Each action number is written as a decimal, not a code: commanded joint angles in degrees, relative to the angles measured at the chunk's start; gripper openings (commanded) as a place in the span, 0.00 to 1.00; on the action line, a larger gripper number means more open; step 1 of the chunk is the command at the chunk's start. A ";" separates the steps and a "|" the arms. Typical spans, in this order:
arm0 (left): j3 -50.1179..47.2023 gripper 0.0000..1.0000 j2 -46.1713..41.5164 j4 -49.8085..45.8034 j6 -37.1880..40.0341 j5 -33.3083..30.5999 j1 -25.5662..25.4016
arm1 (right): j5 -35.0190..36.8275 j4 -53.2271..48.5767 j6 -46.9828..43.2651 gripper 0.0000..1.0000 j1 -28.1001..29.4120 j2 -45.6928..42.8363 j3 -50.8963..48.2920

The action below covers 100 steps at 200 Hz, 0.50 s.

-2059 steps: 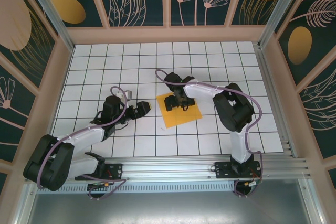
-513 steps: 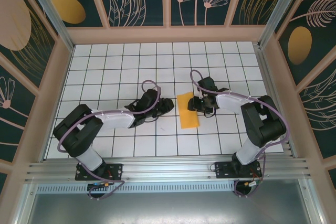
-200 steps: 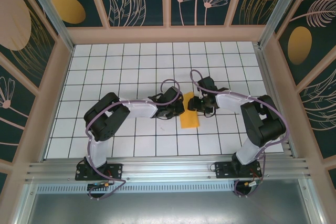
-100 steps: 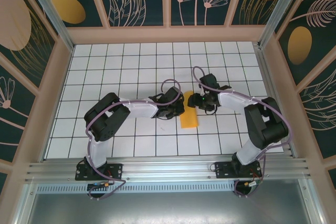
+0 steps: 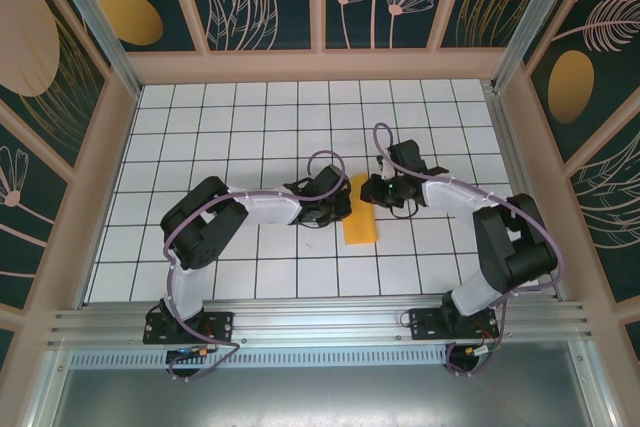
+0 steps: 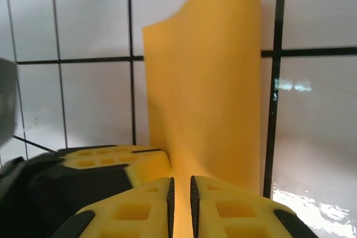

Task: Fold a paper plane with a square sheet of paper (pick it up from the middle)
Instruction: Fold the square sheet of paper in half at the center of the table.

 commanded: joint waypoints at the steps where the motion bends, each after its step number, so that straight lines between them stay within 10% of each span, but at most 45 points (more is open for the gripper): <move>1: -0.24 0.03 2.60 -4.90 1.19 -0.98 -0.35 | -2.88 2.34 -0.33 0.19 -0.98 1.86 -1.80; 100: -0.59 0.03 3.23 -4.90 1.12 -0.84 -0.30 | -0.64 4.95 -1.04 0.21 -2.97 6.45 -6.05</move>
